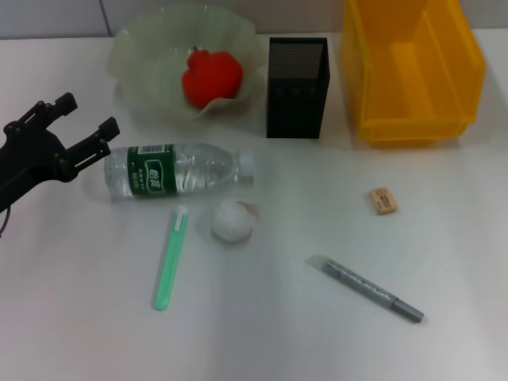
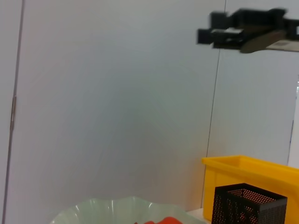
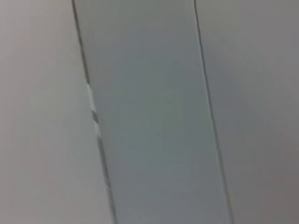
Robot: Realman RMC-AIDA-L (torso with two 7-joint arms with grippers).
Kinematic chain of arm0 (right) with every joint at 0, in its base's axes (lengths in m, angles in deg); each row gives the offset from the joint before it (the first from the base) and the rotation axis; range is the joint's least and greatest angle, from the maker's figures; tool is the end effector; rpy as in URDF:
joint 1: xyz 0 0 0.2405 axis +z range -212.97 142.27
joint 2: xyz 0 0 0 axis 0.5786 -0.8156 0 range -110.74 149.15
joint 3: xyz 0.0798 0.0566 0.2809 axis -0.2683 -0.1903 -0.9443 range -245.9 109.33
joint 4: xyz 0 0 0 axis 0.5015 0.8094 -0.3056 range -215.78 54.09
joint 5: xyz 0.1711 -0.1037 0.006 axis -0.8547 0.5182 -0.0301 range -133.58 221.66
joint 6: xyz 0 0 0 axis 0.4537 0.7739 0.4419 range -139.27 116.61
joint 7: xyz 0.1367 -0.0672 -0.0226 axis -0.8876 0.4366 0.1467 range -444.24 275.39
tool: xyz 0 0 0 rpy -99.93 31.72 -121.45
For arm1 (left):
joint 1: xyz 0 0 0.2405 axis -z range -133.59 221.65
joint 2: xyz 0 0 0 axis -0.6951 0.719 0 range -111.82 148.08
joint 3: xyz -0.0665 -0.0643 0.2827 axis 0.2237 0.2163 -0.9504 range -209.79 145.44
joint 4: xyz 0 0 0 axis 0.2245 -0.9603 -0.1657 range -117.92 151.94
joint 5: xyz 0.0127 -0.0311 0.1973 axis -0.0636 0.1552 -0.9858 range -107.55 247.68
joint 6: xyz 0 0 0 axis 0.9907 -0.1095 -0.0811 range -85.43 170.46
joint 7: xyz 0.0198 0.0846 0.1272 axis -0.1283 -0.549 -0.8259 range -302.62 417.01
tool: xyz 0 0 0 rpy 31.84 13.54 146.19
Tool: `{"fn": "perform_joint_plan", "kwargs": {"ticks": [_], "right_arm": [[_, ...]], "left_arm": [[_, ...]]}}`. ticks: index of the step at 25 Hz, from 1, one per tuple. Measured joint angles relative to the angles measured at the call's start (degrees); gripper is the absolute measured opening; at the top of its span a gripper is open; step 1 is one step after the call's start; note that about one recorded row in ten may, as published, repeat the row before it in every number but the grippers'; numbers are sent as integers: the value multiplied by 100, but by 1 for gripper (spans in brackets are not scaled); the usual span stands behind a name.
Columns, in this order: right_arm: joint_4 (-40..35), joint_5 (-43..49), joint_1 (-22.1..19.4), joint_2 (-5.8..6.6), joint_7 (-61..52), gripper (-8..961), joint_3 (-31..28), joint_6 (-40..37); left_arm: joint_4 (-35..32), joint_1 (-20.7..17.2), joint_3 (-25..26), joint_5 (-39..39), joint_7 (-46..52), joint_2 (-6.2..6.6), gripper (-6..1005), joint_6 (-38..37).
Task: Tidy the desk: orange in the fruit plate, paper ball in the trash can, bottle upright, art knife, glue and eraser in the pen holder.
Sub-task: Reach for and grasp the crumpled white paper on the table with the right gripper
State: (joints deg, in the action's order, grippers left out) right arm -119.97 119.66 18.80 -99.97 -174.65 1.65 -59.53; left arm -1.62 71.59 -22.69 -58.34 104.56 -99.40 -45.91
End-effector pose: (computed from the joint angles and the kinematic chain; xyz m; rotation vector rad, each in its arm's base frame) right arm 0.0609 0.4913 -0.0376 -2.4182 0.4696 1.0018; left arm -0.3510 0.3221 -0.0051 -2.1479 -0.5566 -0.8689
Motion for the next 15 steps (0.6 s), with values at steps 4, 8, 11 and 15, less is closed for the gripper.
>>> {"fn": "perform_joint_plan", "kwargs": {"ticks": [4,8,11,15], "right_arm": [[3,-17,-317,10,-47,676,-623,-1284],[-29,-19,-727,106,-120,683,-865,-2486],[-16,27,-969,218,-136,688,-852,-3110],[-20,449,-1279,344,-299,694,-851,-3707]], "left_arm": [[0,-10,0,-13,0,7,842,-21],[0,-9,-39,-34,0,21,842,-44],[-5,4,-174,-32,3,25,842,-65],[-36,26,-318,-28,43,36,842,-79]]}}
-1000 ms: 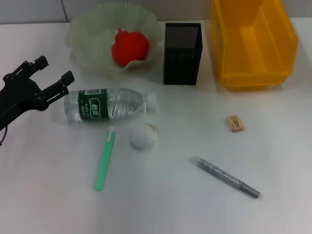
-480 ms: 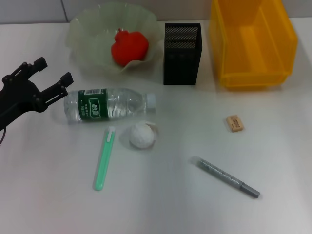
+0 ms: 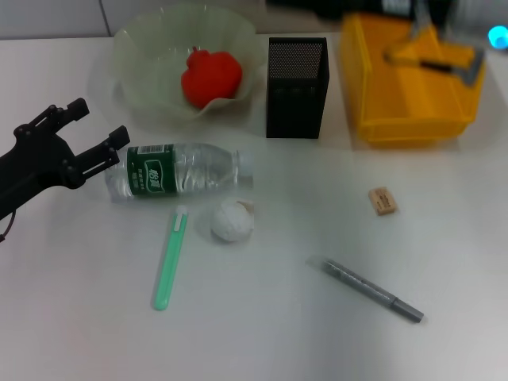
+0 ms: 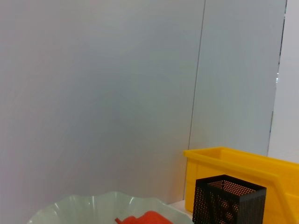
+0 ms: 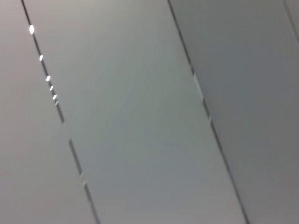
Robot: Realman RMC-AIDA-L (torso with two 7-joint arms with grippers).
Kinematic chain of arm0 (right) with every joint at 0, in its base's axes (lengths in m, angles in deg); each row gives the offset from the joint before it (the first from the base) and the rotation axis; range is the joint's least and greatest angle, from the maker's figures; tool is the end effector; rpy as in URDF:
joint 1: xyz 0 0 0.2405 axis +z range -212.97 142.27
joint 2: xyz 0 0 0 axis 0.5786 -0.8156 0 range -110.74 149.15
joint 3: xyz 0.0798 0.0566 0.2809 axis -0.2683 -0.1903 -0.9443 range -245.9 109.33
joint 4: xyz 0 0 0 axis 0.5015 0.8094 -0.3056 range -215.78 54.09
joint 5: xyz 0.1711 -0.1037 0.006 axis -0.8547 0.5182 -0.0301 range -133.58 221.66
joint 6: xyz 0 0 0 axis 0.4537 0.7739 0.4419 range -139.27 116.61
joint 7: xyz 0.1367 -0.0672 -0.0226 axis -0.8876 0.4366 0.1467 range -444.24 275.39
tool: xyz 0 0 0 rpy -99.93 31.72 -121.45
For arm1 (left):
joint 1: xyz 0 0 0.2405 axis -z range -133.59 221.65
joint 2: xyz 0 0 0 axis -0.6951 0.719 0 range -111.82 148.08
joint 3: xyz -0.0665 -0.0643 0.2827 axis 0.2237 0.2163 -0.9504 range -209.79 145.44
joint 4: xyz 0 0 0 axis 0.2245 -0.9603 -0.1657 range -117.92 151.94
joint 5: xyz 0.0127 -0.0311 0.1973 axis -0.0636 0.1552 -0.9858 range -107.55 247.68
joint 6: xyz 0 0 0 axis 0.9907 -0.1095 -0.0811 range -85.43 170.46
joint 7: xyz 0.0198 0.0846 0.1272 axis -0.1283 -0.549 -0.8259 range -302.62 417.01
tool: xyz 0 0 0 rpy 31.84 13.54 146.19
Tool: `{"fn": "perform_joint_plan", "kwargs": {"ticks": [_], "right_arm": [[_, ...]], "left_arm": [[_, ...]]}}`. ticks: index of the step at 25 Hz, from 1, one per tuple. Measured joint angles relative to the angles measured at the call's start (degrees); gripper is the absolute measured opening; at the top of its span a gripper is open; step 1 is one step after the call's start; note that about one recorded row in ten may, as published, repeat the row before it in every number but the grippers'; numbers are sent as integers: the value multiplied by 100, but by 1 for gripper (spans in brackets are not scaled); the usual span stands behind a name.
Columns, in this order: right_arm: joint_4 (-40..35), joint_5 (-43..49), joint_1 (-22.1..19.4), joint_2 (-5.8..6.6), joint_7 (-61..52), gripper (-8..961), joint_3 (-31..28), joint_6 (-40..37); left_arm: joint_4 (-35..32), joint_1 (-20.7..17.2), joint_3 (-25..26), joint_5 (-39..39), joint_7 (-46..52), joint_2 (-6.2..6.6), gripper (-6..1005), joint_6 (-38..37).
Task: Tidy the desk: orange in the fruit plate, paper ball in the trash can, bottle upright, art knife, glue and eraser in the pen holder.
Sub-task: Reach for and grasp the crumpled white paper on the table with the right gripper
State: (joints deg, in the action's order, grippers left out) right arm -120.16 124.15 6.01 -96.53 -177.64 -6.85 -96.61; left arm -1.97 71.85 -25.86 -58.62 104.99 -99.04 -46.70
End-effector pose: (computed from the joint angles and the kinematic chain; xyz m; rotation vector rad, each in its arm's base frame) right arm 0.1442 0.4050 -0.0057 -2.7412 0.5234 1.2137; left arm -0.3473 0.3215 -0.0075 -2.2146 -0.5313 -0.8581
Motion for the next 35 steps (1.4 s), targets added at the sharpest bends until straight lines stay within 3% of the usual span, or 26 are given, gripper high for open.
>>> {"fn": "perform_joint_plan", "kwargs": {"ticks": [3,8,12,17,35], "right_arm": [[-129,203,-364,-1,-9,699,-81,-306],[-524,287,-1097,-138,209,708,-295,-537],[-501,651,-1417,-106,643,738,-338,-838],[-473,1155,-1602,-105,1001,804,-341,-907],[-248,2253,-1930,-164,2179,801,-631,-489]], "left_arm": [[-6,4,-82,-1,13,5,842,0],[31,32,-303,17,25,38,842,-32],[27,75,-401,-2,45,38,842,-177],[-12,93,-436,-16,185,37,842,-237],[-27,64,-493,-18,255,49,842,-307]]}}
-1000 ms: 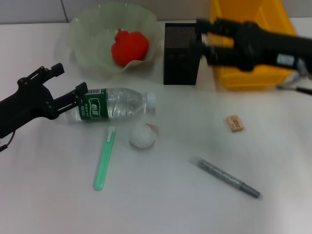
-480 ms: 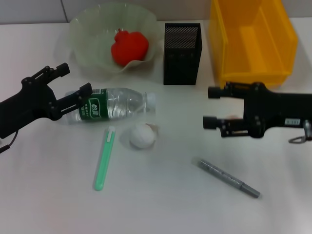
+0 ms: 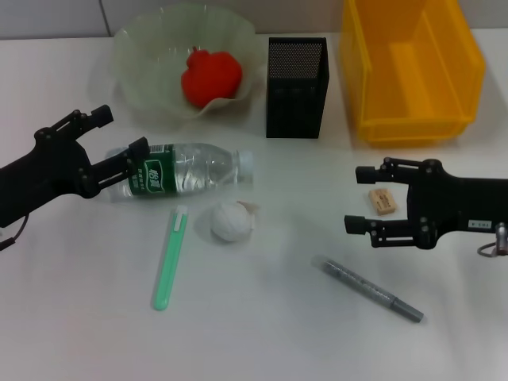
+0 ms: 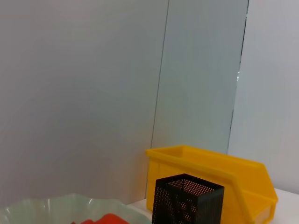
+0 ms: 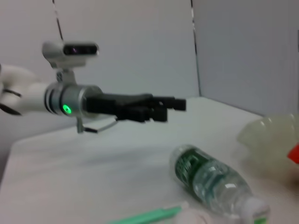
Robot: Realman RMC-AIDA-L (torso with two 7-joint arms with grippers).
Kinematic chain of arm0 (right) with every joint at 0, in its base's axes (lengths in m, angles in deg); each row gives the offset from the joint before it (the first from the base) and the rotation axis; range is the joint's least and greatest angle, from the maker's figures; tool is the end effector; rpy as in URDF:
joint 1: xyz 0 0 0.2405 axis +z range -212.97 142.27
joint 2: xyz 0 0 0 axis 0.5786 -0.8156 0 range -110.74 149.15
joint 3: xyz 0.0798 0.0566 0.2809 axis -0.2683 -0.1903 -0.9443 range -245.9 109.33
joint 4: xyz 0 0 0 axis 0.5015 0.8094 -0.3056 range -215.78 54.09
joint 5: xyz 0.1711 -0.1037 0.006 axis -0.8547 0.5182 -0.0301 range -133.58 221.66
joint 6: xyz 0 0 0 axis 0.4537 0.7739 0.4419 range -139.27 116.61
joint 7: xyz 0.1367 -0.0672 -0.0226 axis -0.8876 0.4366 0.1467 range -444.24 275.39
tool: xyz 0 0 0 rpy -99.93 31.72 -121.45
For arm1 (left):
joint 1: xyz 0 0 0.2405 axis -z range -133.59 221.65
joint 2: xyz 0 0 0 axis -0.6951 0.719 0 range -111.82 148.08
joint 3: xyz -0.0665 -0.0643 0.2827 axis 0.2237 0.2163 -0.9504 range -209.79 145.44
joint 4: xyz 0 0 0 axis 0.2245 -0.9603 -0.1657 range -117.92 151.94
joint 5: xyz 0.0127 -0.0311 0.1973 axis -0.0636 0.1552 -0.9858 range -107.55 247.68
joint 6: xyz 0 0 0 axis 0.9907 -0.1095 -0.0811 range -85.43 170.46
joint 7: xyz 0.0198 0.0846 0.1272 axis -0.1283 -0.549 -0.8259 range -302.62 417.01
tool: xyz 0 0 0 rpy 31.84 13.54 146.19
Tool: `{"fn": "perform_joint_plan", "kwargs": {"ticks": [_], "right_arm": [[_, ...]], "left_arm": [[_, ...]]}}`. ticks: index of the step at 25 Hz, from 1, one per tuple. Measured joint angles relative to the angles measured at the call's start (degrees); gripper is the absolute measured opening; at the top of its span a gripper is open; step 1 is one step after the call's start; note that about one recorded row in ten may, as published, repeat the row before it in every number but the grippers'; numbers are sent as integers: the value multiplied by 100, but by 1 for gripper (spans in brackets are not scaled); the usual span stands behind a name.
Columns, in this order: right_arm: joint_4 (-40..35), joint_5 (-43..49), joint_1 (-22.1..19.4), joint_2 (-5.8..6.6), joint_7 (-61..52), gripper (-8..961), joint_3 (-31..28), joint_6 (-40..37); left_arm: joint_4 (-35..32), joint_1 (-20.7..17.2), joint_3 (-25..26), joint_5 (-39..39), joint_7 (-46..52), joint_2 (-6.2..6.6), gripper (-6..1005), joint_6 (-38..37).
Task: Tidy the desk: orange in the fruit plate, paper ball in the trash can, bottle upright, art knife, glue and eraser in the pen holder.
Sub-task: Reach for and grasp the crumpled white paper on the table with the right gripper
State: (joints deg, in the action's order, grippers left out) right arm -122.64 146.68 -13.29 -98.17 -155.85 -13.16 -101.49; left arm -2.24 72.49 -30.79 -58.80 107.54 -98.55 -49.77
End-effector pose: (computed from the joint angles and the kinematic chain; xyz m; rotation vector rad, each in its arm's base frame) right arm 0.2941 0.3075 -0.0297 -2.7977 0.3991 0.6952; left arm -0.3356 0.3189 -0.0113 -2.3253 -0.5132 -0.8984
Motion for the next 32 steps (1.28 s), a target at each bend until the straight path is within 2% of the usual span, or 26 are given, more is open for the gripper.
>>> {"fn": "perform_joint_plan", "kwargs": {"ticks": [18,22,24,26,27,28,29,30,31,32], "right_arm": [[173,281,30,-52,162,789,4,377],[167,282,17,-58,164,786,3,376],[157,274,12,-61,165,785,5,369],[146,258,6,-66,165,783,4,360],[144,254,5,-66,165,783,2,358],[140,252,4,-66,165,782,0,357],[136,250,6,-66,165,781,-1,355],[130,248,12,-66,165,780,-2,349],[130,248,12,-66,165,780,-2,349],[130,247,15,-66,165,779,-2,347]], "left_arm": [[0,31,-19,25,3,15,842,24],[-96,235,-53,91,523,64,842,-146],[-254,434,-222,100,1081,116,842,-333],[-545,666,-604,108,1780,156,842,-568],[-969,908,-1098,116,2531,168,842,-740],[-969,908,-1098,116,2531,168,842,-740],[-1209,1020,-1382,119,2878,165,842,-795],[-1679,1195,-2057,120,3480,151,842,-853],[-1679,1195,-2057,120,3480,151,842,-853],[-1945,1278,-2470,120,3764,142,842,-874]]}}
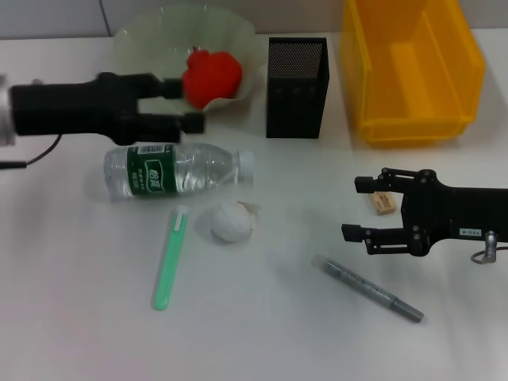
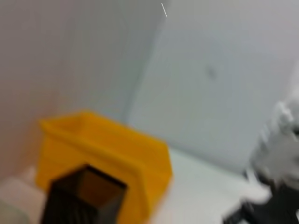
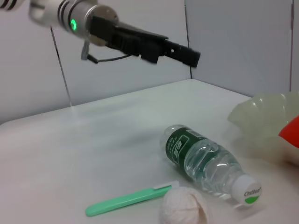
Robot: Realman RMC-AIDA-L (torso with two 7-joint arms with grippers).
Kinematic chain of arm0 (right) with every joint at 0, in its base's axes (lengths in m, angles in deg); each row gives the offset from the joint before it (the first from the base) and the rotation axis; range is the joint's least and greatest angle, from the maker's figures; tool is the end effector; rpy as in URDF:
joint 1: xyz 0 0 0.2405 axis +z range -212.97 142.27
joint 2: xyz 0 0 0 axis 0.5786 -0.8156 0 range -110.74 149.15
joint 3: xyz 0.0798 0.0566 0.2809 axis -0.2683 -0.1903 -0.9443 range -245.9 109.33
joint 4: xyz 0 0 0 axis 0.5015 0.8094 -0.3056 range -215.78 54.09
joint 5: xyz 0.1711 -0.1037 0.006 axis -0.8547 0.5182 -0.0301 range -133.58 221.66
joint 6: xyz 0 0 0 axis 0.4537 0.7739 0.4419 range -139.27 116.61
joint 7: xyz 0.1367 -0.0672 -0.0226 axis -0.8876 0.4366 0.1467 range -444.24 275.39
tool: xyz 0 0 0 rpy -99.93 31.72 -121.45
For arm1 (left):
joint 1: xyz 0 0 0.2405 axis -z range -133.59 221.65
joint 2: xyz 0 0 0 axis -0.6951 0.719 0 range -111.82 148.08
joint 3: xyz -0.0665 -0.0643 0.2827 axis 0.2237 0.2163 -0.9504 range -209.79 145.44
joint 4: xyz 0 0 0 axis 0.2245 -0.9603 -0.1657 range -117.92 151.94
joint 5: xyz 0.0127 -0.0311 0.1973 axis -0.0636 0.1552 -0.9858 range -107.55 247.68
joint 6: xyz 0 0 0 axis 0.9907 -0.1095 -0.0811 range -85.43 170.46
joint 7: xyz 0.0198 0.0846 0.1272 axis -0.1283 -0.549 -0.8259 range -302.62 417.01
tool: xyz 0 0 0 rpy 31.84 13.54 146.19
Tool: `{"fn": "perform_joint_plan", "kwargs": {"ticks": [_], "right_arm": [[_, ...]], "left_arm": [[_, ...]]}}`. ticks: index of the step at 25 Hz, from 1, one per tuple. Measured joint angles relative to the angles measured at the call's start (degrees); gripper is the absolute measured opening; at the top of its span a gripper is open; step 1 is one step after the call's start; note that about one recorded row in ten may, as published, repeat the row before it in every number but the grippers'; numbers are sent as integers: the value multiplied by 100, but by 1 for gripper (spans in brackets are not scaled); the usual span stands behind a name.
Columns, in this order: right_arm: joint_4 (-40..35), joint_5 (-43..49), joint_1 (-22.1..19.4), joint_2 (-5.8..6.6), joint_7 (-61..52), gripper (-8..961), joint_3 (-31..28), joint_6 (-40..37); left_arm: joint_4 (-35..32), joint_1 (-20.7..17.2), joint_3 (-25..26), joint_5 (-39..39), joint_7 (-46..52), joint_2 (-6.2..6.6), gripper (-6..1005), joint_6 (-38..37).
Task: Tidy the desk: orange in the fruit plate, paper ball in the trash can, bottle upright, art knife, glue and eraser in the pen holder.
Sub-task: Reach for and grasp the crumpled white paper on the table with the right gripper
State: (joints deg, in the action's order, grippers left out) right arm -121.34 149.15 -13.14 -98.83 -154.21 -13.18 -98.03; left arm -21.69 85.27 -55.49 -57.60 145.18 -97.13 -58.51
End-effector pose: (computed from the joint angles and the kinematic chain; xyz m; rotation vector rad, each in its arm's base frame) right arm 0.3028 0.3086 -0.0406 -2.7911 0.4081 0.6135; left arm -0.2457 0.3797 0.0180 -2.8128 -0.6539 -0.7481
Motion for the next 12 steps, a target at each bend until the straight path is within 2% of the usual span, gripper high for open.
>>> {"fn": "perform_joint_plan", "kwargs": {"ticks": [5,12], "right_arm": [[-2,-3,14,0,-15,775,0,-2],[-10,-16,1,0,-48,770,-35,10]], "left_arm": [[-1137,135,-1392,-41,661,-92,842,8],[-2147,141,-2388,-49,728,-210,841,-5]]}}
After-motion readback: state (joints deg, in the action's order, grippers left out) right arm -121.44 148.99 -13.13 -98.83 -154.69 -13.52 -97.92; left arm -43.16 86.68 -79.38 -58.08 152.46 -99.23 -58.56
